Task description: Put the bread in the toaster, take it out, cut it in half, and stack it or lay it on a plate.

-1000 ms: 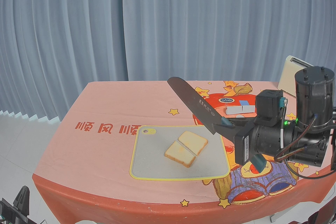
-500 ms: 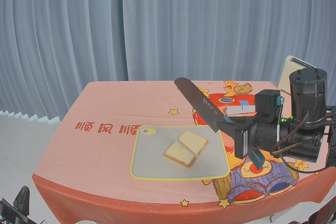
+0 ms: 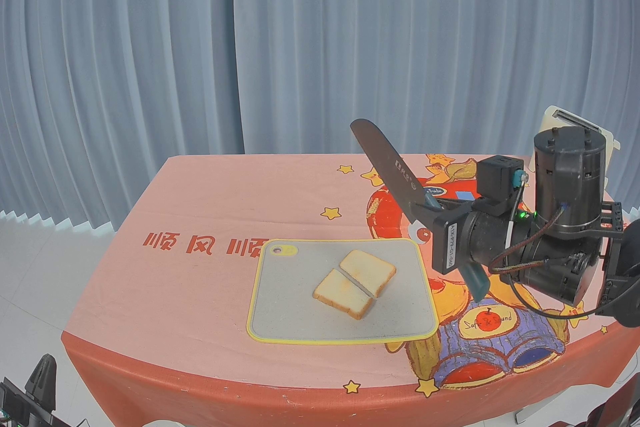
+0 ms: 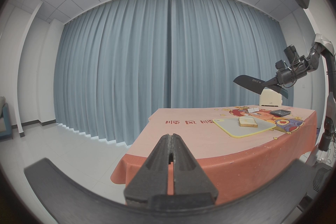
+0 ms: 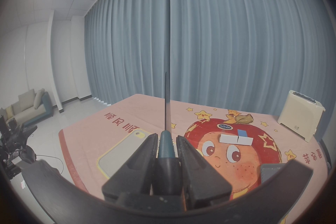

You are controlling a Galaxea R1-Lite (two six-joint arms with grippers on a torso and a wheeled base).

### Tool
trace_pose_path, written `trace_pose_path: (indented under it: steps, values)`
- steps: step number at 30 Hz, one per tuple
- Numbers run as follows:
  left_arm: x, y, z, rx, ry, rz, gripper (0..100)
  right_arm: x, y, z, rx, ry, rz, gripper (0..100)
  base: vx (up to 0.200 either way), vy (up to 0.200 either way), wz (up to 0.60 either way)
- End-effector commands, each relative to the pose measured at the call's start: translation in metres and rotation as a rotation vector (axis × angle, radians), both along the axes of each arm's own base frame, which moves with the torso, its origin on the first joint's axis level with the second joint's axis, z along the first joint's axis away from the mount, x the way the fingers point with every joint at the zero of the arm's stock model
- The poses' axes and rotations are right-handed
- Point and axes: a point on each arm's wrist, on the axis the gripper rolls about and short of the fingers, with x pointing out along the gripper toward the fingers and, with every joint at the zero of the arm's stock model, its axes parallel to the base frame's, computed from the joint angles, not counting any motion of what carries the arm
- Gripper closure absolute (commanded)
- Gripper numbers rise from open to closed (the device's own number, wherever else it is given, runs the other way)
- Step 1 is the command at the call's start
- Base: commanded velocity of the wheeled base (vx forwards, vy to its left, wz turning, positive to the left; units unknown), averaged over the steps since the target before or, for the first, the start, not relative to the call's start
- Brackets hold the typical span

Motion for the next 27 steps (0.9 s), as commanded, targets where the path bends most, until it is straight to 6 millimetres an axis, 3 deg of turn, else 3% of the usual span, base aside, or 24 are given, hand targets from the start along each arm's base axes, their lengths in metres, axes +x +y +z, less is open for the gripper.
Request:
trace_pose_path:
  steps: [1,16,27]
  values:
    - [0.001,0.0,-0.005,-0.001,0.009,0.0,100,0.001,0.0,-0.002,-0.009,0.005,-0.005,100,0.0,0.0,0.0]
    - [0.001,0.0,-0.005,-0.001,0.009,0.0,100,0.029,-0.016,0.003,0.01,-0.006,-0.093,100,0.0,0.0,0.0]
    - [0.001,0.0,-0.005,-0.001,0.009,0.0,100,0.034,-0.017,-0.001,0.021,0.002,-0.084,100,0.0,0.0,0.0]
